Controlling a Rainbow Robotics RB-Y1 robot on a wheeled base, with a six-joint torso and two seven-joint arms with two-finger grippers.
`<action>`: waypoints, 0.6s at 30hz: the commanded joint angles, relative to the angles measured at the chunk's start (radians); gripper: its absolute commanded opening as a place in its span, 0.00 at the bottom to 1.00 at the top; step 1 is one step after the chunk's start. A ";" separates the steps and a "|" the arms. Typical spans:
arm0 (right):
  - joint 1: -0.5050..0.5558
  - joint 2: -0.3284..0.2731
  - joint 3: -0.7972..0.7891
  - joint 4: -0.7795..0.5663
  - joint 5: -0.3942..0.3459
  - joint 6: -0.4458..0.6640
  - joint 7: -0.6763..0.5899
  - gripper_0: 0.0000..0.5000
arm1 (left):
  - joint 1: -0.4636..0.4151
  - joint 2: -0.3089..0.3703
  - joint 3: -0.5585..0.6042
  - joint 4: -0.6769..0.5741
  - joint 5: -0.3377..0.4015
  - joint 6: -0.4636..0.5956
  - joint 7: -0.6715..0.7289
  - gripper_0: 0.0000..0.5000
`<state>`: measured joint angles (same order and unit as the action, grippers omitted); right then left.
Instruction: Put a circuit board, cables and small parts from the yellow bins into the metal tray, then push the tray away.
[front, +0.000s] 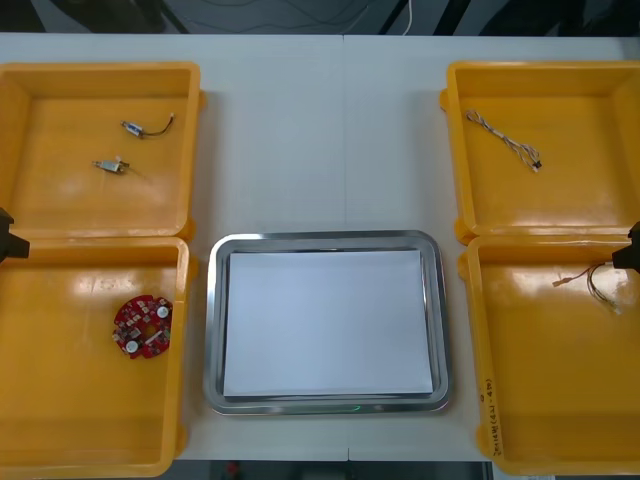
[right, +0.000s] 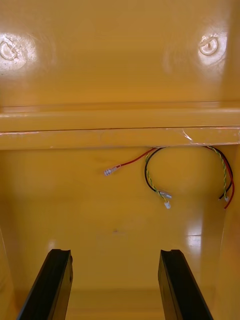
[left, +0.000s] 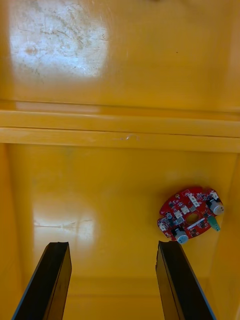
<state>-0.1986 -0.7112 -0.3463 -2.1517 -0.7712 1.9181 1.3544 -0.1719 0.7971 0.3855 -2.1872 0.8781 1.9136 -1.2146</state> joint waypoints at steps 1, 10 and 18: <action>0.011 -0.028 0.012 -0.028 0.001 0.002 0.014 1.00 | 0.015 -0.009 0.030 -0.025 -0.008 0.006 -0.123 1.00; 0.011 -0.028 0.012 -0.028 0.001 0.002 0.014 1.00 | 0.015 -0.009 0.030 -0.025 -0.008 0.006 -0.123 1.00; 0.008 -0.050 -0.003 -0.033 0.007 0.002 0.005 1.00 | 0.015 -0.009 0.030 -0.025 -0.008 0.006 -0.123 1.00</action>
<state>-0.1986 -0.7125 -0.3463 -2.1517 -0.7706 1.9181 1.3544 -0.1719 0.7971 0.3855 -2.1872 0.8781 1.9136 -1.2146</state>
